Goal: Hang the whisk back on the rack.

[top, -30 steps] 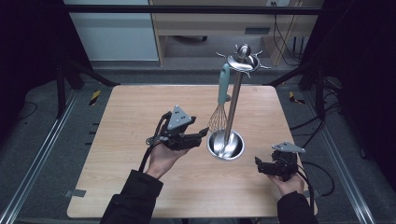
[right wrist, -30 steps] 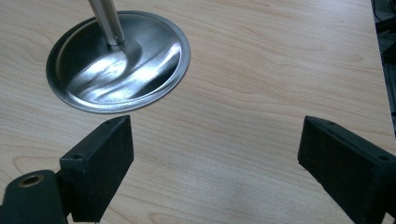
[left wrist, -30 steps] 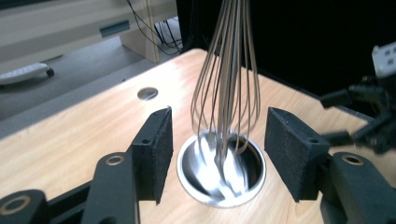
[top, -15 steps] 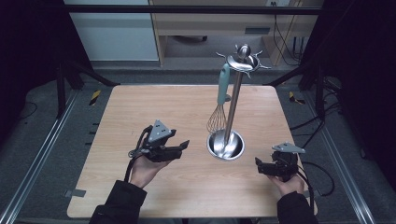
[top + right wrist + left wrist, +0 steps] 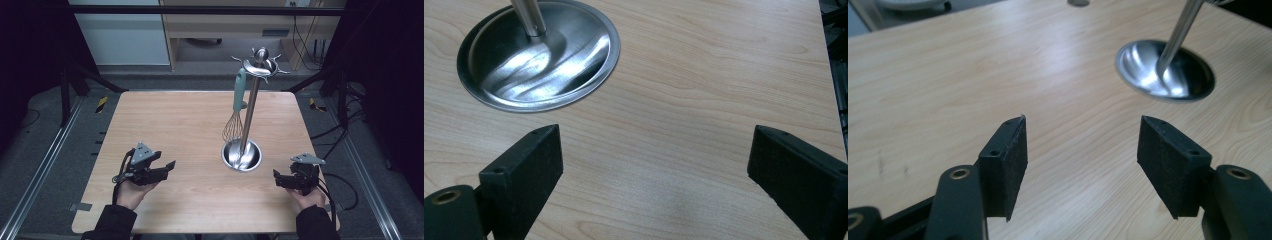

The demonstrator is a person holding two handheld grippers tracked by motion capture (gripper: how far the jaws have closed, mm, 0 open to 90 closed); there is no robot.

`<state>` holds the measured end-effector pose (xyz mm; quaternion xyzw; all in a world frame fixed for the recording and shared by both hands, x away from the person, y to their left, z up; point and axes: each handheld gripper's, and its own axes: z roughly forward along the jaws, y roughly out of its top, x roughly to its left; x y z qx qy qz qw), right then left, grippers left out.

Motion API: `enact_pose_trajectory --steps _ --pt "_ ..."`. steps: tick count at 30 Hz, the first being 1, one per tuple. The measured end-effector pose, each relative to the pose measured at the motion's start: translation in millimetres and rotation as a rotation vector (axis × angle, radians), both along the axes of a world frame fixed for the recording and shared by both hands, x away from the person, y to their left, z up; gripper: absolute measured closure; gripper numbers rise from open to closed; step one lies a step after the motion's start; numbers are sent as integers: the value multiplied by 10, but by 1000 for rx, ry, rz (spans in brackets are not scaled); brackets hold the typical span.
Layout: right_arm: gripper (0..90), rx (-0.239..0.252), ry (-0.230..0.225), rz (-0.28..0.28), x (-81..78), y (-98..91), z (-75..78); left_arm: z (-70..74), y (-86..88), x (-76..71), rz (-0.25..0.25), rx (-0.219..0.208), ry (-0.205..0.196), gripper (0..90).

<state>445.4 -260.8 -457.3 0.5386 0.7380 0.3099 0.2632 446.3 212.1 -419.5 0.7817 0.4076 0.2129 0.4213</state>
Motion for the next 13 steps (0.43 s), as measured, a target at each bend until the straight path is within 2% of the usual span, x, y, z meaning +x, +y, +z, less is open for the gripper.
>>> enact_pose_trajectory --steps 8,13 --pt "75 -19 20 -14 11 -31 -38 -286 327 -80 65 72 45 361" --pt "75 -21 33 -24 14 -55 -56 -353 479 -115 106 67 55 353"
